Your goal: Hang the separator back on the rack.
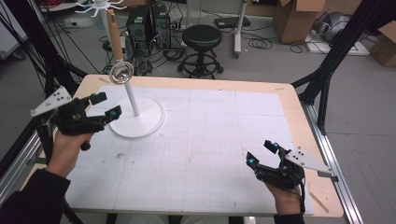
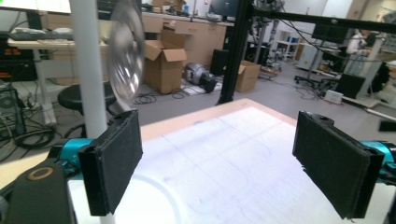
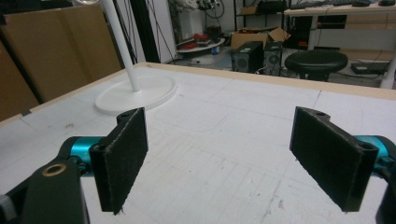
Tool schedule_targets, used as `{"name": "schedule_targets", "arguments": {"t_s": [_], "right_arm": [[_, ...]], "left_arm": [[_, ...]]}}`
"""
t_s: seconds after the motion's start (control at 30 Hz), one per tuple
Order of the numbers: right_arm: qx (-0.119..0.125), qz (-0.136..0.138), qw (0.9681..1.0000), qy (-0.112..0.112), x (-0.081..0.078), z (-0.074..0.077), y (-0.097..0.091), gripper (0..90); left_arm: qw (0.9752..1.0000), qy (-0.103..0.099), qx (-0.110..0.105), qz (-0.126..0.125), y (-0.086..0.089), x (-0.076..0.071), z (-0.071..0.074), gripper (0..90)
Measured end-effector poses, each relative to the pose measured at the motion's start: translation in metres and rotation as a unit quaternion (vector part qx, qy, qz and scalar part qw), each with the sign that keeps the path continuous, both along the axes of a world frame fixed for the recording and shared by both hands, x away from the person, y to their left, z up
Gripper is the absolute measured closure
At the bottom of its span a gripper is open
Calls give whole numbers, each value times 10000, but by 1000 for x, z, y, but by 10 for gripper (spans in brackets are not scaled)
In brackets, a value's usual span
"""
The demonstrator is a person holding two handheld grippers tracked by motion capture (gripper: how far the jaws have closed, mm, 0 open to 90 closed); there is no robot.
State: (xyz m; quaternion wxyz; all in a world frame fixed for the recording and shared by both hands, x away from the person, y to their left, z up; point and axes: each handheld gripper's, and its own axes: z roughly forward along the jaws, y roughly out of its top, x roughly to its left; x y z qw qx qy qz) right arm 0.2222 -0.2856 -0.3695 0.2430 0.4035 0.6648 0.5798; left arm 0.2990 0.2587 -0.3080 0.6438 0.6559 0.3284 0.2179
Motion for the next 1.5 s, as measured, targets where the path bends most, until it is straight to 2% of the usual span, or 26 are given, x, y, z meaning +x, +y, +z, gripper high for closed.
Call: {"name": "schedule_targets", "arguments": {"t_s": [0.17,0.27,0.37,0.53,0.77,1.5], "right_arm": [[-240,0,9997,13,-1,-4,3,181],[-250,2,9997,17,-2,-5,3,181],[-223,11,9997,-34,-3,-5,3,181],[-200,-19,9998,-34,-4,-5,2,180],[-206,1,9998,-57,-5,-5,5,180],[-159,-23,9999,-26,-5,-5,4,180]], "left_arm": [[9999,-47,99,-95,-4,-21,-25,162],[9998,-11,128,-163,-7,-28,-38,162],[9994,114,188,-277,-10,-33,-50,167],[9994,167,75,-310,-11,-37,-65,171],[9995,133,3,-286,-7,-40,-67,171],[9997,126,-39,-210,-5,-41,-68,171]]}}
